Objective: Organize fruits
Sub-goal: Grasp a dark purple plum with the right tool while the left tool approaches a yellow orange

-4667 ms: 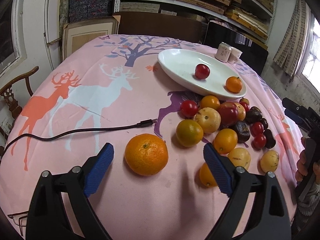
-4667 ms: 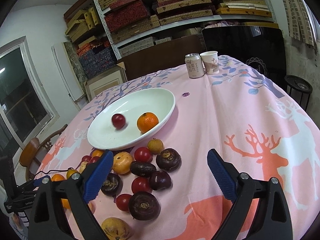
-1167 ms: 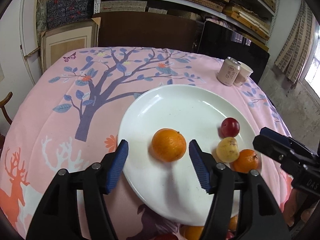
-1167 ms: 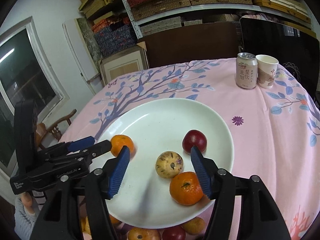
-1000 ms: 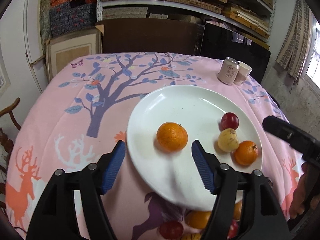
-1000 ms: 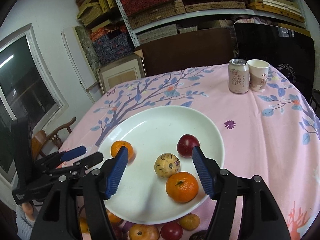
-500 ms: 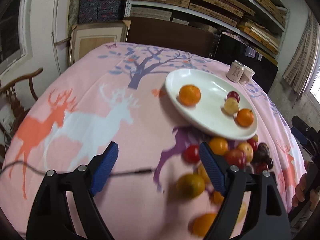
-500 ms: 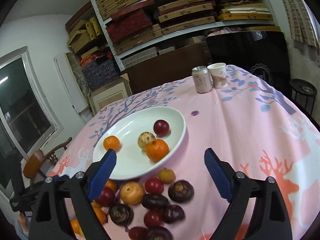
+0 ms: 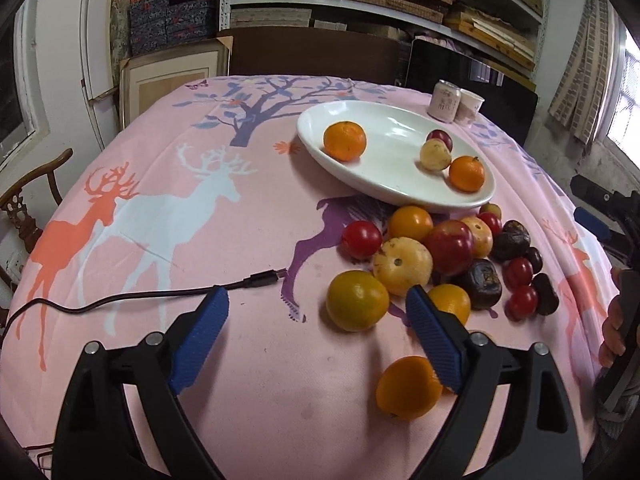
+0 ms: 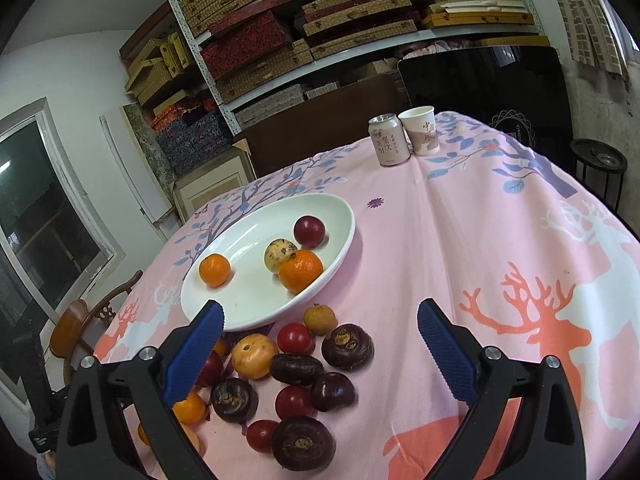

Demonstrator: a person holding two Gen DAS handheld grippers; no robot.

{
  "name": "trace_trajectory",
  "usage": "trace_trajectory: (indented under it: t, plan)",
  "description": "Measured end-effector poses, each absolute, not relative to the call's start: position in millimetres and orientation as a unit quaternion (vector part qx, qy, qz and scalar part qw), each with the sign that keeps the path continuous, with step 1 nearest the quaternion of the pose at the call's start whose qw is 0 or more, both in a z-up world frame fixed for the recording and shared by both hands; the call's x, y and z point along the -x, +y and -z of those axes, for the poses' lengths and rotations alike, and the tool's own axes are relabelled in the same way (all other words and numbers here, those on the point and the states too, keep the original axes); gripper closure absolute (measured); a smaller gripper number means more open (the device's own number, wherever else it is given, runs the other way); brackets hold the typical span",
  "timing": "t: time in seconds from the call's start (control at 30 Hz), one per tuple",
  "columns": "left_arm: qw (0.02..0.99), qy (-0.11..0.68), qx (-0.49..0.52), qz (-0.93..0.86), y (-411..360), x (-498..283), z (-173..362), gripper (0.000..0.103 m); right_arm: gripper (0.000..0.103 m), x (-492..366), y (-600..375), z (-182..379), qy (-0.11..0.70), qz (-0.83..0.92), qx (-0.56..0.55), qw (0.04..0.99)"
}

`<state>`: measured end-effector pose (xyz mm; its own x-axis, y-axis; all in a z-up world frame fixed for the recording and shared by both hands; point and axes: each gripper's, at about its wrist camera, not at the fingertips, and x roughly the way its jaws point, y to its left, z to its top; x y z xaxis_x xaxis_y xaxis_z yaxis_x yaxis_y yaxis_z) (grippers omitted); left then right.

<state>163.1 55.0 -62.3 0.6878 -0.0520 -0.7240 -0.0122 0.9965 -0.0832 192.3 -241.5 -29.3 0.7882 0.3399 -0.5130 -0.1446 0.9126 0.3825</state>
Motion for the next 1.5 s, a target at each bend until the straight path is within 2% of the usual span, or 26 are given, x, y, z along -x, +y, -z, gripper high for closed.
trace_trajectory:
  t: [0.6,0.63,0.67,0.77,0.83,1.07,1.2,1.33,1.37,1.5]
  plan:
    - [0.907,0.420,0.032,0.016,49,-173,72,0.015,0.003,-192,-248,43,0.337,-0.134,-0.192,0.912]
    - [0.907,0.420,0.026,0.020,46,-174,72,0.018,0.003,-191,-248,44,0.339,-0.134,-0.192,0.911]
    - [0.907,0.420,0.021,0.026,43,-175,73,0.028,0.003,-191,-248,45,0.340,-0.134,-0.193,0.911]
    - [0.900,0.434,0.014,0.040,37,-180,77,0.041,0.003,-189,-247,46,0.344,-0.145,-0.191,0.908]
    - [0.895,0.444,0.020,0.044,39,-183,80,0.045,0.003,-184,-243,47,0.347,-0.150,-0.179,0.908]
    - [0.891,0.451,0.029,0.046,41,-184,83,0.045,0.003,-164,-214,71,0.415,-0.187,-0.096,0.885]
    - [0.891,0.452,0.022,0.043,38,-186,84,0.045,0.003,-157,-211,70,0.405,-0.192,-0.088,0.889]
    - [0.889,0.456,0.013,0.045,34,-187,84,0.035,0.004,-158,-204,72,0.412,-0.188,-0.070,0.889]
    - [0.889,0.455,0.011,0.045,34,-187,85,0.034,0.006,-158,-202,72,0.414,-0.189,-0.066,0.888]
    - [0.888,0.457,0.009,0.042,33,-187,85,0.024,0.030,-167,-200,81,0.443,-0.194,-0.069,0.872]
